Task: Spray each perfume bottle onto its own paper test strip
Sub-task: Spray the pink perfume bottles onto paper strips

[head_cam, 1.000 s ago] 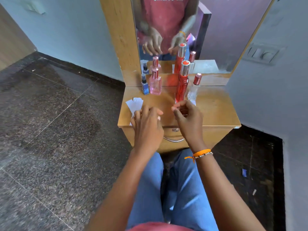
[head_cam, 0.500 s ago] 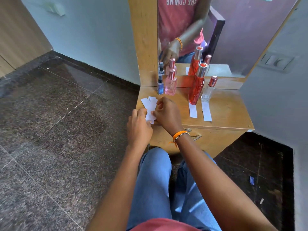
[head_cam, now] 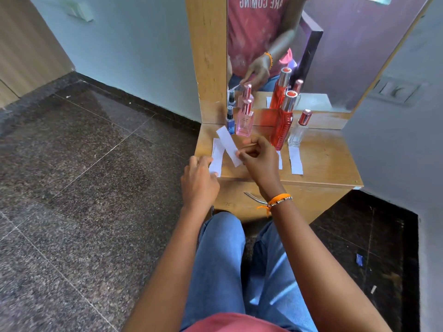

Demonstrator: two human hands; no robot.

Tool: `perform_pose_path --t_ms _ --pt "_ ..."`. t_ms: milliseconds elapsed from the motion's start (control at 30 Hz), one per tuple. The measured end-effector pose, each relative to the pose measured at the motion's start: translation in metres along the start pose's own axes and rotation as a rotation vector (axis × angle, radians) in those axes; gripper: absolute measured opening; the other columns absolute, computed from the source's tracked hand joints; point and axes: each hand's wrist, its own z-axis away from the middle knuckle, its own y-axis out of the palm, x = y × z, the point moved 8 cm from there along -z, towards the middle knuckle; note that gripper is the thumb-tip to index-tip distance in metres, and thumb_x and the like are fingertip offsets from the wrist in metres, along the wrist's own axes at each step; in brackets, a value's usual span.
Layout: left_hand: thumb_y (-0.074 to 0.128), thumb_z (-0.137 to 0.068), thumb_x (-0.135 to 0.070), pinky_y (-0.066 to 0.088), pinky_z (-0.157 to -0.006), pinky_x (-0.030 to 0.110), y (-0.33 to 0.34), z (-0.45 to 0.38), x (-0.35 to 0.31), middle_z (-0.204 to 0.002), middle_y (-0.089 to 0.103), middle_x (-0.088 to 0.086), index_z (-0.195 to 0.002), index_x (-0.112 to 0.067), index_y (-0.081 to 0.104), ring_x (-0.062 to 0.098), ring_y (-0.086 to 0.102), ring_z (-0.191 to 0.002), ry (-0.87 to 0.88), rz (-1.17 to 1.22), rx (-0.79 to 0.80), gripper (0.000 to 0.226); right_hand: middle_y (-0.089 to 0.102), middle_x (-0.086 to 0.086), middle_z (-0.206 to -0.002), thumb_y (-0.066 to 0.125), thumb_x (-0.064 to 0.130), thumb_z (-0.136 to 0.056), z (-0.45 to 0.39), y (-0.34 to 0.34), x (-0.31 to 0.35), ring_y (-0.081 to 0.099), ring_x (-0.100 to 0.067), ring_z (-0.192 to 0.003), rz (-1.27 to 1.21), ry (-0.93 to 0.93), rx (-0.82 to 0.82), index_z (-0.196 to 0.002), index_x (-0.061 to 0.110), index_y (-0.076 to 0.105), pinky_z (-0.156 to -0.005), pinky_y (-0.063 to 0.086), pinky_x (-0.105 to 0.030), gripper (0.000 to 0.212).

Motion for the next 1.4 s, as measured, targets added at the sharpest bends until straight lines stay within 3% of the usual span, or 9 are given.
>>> perform_pose_path --t_ms 200,400,567,733,900,1100,1200,1300,1400 --pt "0.058 -0.088 -0.023 0.038 -0.094 0.041 -0.010 0.004 -0.012 -0.130 0.041 0.011 -0.131 -0.017 0.041 0.030 0.041 -0.117 -0.012 0.032 -0.081 0.046 0.054 0.006 -0.064 0.065 -0.003 -0.075 0.013 -0.032 0.016 0.054 0.001 -0.057 0.179 -0.167 -0.157 -0.084 0.013 0.055 -0.055 0.038 -0.005 0.021" --pt "0.052 -0.091 -0.014 0.036 -0.096 0.038 -0.003 0.001 -0.038 -0.130 0.047 0.007 -0.130 -0.015 0.043 0.028 0.042 -0.119 0.071 0.091 -0.048 0.040 0.057 -0.007 -0.073 0.059 -0.002 -0.078 0.019 -0.026 0.015 0.053 -0.023 -0.063 0.450 -0.344 -0.145 -0.089 0.007 0.056 -0.055 0.046 -0.037 0.014" --pt "0.042 -0.092 -0.004 0.040 -0.096 0.038 0.011 -0.001 -0.047 -0.126 0.051 0.002 -0.120 -0.022 0.056 0.025 0.042 -0.115 0.148 0.016 0.011 0.036 0.062 -0.011 -0.077 0.060 -0.004 -0.076 0.022 -0.007 -0.001 0.059 -0.027 -0.067 0.500 -0.297 -0.007 -0.100 0.006 0.055 -0.058 0.049 -0.039 0.027" --pt "0.041 -0.090 0.001 0.041 -0.095 0.039 0.018 -0.004 -0.049 -0.119 0.055 0.001 -0.116 -0.025 0.061 0.025 0.044 -0.111 0.165 -0.013 0.001 0.042 0.062 -0.005 -0.077 0.062 -0.003 -0.080 0.020 -0.017 -0.006 0.056 -0.014 -0.070 0.362 -0.199 0.009 -0.097 0.004 0.058 -0.066 0.048 -0.029 0.019" --pt "0.040 -0.089 0.003 0.040 -0.091 0.036 0.018 -0.007 -0.055 -0.118 0.055 0.002 -0.115 -0.024 0.061 0.025 0.044 -0.110 0.177 0.004 -0.011 0.043 0.061 -0.005 -0.085 0.059 -0.003 -0.082 0.007 -0.024 0.025 0.055 -0.017 -0.075 0.314 -0.327 -0.102 -0.089 0.008 0.055 -0.068 0.046 -0.027 0.013" --pt "0.043 -0.090 0.000 0.045 -0.089 0.038 0.008 -0.022 -0.050 -0.116 0.058 0.004 -0.114 -0.017 0.061 0.025 0.048 -0.109 0.142 0.085 -0.063 0.034 0.048 -0.019 -0.130 0.053 -0.008 -0.083 -0.039 -0.005 0.041 0.046 -0.021 -0.118 0.336 -0.346 -0.098 -0.131 -0.002 0.040 -0.090 0.022 0.002 0.050" --pt "0.047 -0.090 -0.004 0.041 -0.088 0.037 0.011 -0.025 -0.059 -0.118 0.056 0.004 -0.120 -0.017 0.057 0.027 0.046 -0.111 0.218 0.012 -0.049 0.034 0.048 -0.016 -0.134 0.052 -0.005 -0.084 -0.059 0.004 0.043 0.048 -0.022 -0.119 0.340 -0.311 -0.093 -0.135 0.002 0.037 -0.090 0.029 -0.008 0.054" --pt "0.044 -0.088 0.000 0.037 -0.092 0.037 0.028 -0.024 -0.076 -0.132 0.048 0.003 -0.126 -0.016 0.054 0.028 0.038 -0.121 0.378 -0.145 0.077 0.043 0.060 -0.016 -0.117 0.051 -0.004 -0.082 -0.068 0.008 0.046 0.058 -0.027 -0.104 0.339 -0.301 -0.103 -0.128 0.003 0.044 -0.084 0.043 -0.029 0.047" --pt "0.049 -0.091 -0.017 0.032 -0.100 0.036 0.044 -0.019 -0.084 -0.141 0.044 0.003 -0.124 -0.016 0.056 0.024 0.033 -0.131 0.450 -0.206 0.234 0.034 0.065 -0.015 -0.100 0.052 -0.003 -0.083 -0.069 0.010 0.047 0.061 -0.030 -0.088 0.364 -0.294 -0.087 -0.122 0.005 0.045 -0.072 0.046 -0.037 0.041"
